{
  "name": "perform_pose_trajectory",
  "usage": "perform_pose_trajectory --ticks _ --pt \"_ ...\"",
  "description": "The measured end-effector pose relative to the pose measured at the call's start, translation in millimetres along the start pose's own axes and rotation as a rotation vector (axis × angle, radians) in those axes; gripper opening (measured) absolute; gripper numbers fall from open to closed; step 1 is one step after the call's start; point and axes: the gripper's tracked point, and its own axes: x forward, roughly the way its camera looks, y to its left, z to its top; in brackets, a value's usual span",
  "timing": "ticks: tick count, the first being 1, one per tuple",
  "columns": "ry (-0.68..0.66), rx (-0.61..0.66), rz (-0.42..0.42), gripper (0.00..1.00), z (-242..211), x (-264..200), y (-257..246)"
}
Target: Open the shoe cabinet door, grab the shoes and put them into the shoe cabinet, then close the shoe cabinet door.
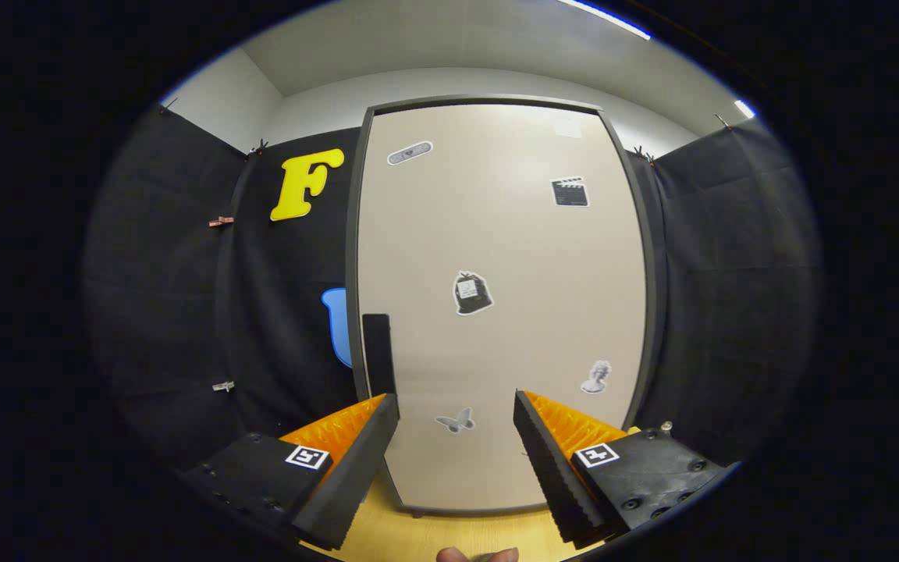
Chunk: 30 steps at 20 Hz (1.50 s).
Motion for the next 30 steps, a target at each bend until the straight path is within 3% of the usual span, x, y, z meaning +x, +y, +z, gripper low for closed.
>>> perform_pose_trajectory --ticks 10,13,15,17,19,21,25,30 --pt "0.053 0.004 0.020 0.98 -28 77 58" --pt "0.063 -0.013 -0.002 0.91 -39 92 61" --pt "0.071 -0.011 -0.010 0.75 -45 100 63" --pt "0.067 -0.006 -0.028 0.65 -46 110 62" --pt "0.062 0.009 -0.050 0.47 -47 116 59" --pt "0.065 0.002 -0.054 0.38 -48 116 59" --pt "0.069 0.009 -0.033 0.24 -48 112 59" --pt "0.072 0.023 0.020 0.24 -45 82 60"
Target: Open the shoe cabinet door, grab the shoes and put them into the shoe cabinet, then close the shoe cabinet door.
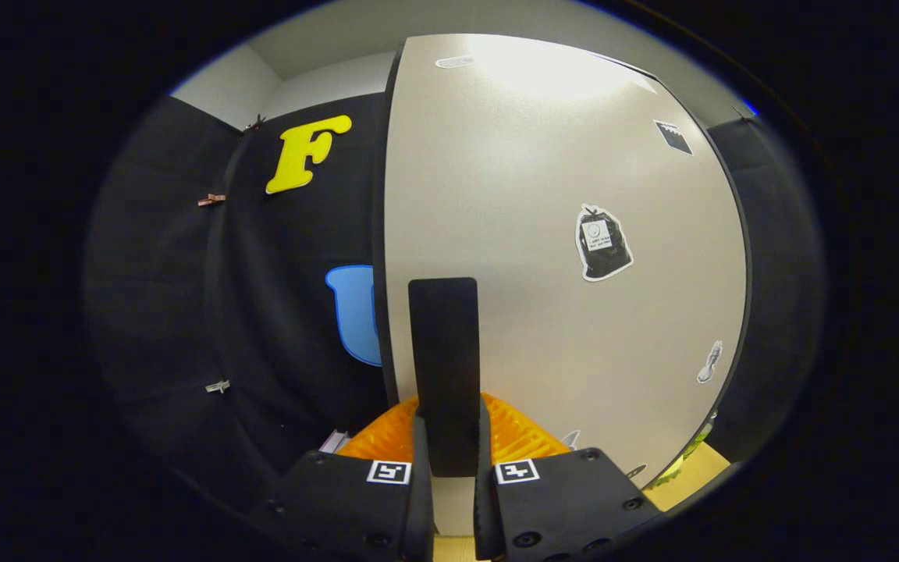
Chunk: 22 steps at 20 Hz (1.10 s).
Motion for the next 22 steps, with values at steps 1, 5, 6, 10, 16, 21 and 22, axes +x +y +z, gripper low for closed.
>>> perform_pose_trajectory --ticks 1,5,6,10,16,21,22 --pt "0.001 0.002 0.013 0.24 0 -10 -2" --pt "0.005 0.004 0.059 0.24 4 -36 -2" --pt "0.009 0.007 0.070 0.24 6 -44 -2" --pt "0.002 0.023 0.097 0.24 8 -68 -8" --pt "0.013 0.048 0.124 0.24 13 -101 -22" --pt "0.019 0.050 0.139 0.24 16 -125 -40" --pt "0.019 0.049 0.142 0.24 18 -129 -45"
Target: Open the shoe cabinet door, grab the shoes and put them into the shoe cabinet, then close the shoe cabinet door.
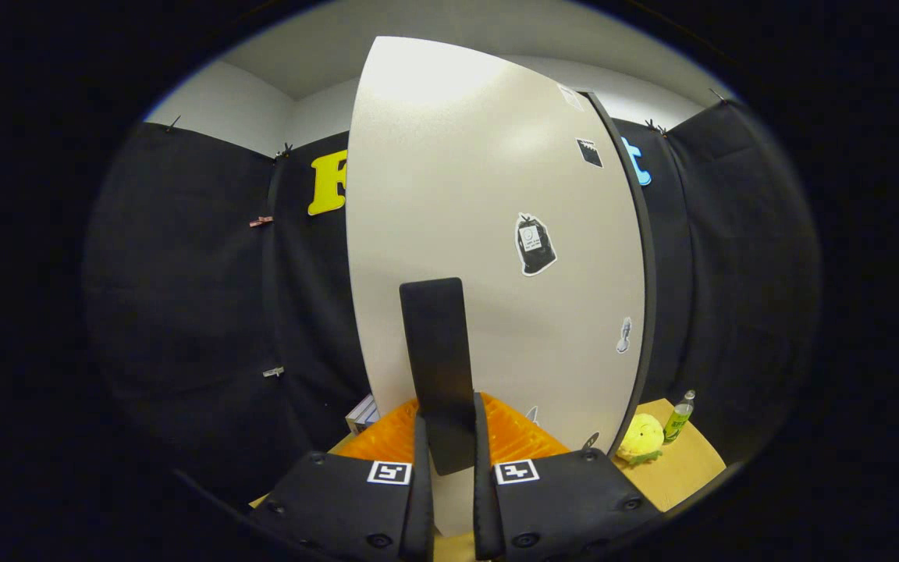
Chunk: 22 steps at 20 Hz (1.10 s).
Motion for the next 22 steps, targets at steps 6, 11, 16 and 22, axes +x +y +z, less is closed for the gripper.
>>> perform_pose_trajectory --ticks 6,11,16,22 --pt "0.005 0.010 -0.011 0.24 5 -33 -22" --pt "0.010 -0.006 -0.050 0.23 7 -54 -49" --pt "0.020 0.021 -0.056 0.23 9 -68 -69" --pt "0.020 0.033 -0.088 0.23 11 -75 -96"
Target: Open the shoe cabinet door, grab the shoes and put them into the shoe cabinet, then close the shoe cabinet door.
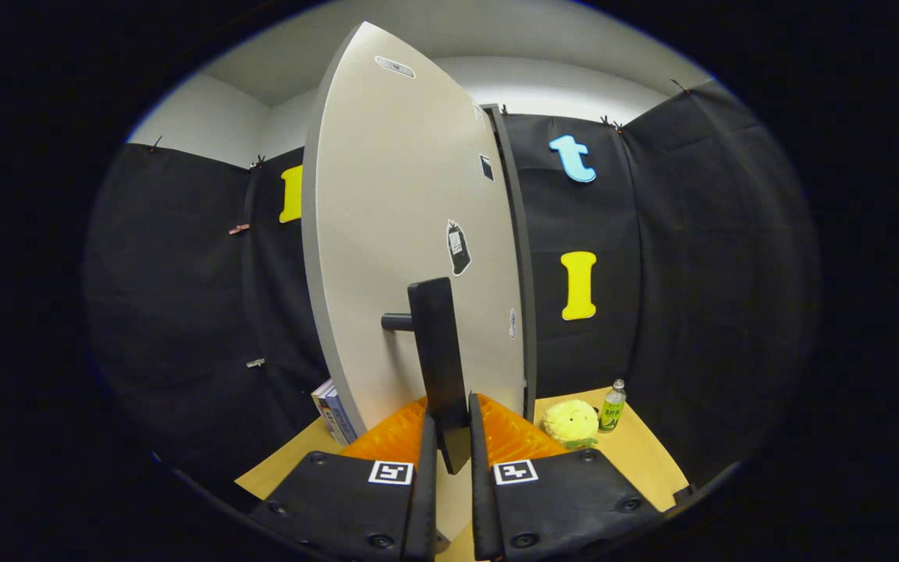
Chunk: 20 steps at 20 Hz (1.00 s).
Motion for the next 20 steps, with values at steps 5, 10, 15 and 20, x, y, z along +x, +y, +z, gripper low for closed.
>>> perform_pose_trajectory --ticks 5,10,15,20 --pt "-0.002 -0.002 -0.038 0.23 3 -3 -28" --pt "-0.014 -0.012 -0.085 0.17 7 -7 -56" --pt "-0.018 -0.022 -0.083 0.17 10 -10 -73" --pt "-0.037 -0.005 -0.105 0.18 11 -12 -76"
